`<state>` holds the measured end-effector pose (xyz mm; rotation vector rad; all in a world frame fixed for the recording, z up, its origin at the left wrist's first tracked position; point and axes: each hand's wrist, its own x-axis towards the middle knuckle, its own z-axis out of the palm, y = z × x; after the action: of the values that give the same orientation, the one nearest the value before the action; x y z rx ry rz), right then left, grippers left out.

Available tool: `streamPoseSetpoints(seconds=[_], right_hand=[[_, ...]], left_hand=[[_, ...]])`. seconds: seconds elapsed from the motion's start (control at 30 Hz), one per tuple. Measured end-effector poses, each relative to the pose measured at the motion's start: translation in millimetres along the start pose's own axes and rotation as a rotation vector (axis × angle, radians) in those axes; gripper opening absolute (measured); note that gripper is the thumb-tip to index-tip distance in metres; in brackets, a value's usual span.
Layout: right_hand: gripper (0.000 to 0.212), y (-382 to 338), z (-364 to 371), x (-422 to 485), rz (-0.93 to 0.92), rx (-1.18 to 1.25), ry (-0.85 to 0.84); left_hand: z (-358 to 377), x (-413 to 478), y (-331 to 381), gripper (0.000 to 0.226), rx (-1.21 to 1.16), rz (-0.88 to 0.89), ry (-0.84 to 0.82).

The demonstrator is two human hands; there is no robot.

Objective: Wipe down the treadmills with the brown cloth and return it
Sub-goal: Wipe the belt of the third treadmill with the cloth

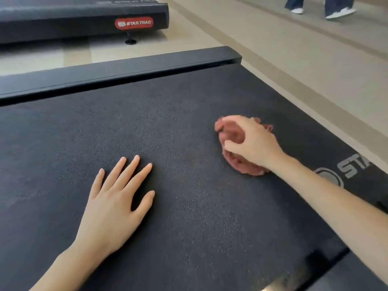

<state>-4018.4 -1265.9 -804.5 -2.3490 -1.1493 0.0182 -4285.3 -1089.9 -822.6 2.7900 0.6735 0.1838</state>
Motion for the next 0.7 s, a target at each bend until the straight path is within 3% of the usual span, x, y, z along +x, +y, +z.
streamPoseSetpoints(seconds=[0.13, 0.27, 0.37, 0.57, 0.7], right_hand=[[0.045, 76.2, -30.2, 24.4, 0.396, -0.113, 0.230], [0.051, 73.6, -15.5, 26.8, 0.488, -0.255, 0.357], [0.049, 48.5, -7.0, 12.2, 0.446, -0.279, 0.318], [0.048, -35.0, 12.4, -58.0, 0.129, -0.217, 0.160], [0.051, -89.0, 15.3, -110.2, 0.011, -0.121, 0.010]], left_hand=[[2.0, 2.8, 2.1, 0.067, -0.002, -0.007, 0.024], [3.1, 2.6, 2.8, 0.067, 0.004, 0.000, 0.035], [2.5, 1.8, 4.3, 0.068, 0.013, 0.004, 0.038], [1.0, 2.9, 6.9, 0.073, 0.059, 0.026, 0.005], [2.2, 2.0, 6.1, 0.059, 0.068, 0.031, -0.001]])
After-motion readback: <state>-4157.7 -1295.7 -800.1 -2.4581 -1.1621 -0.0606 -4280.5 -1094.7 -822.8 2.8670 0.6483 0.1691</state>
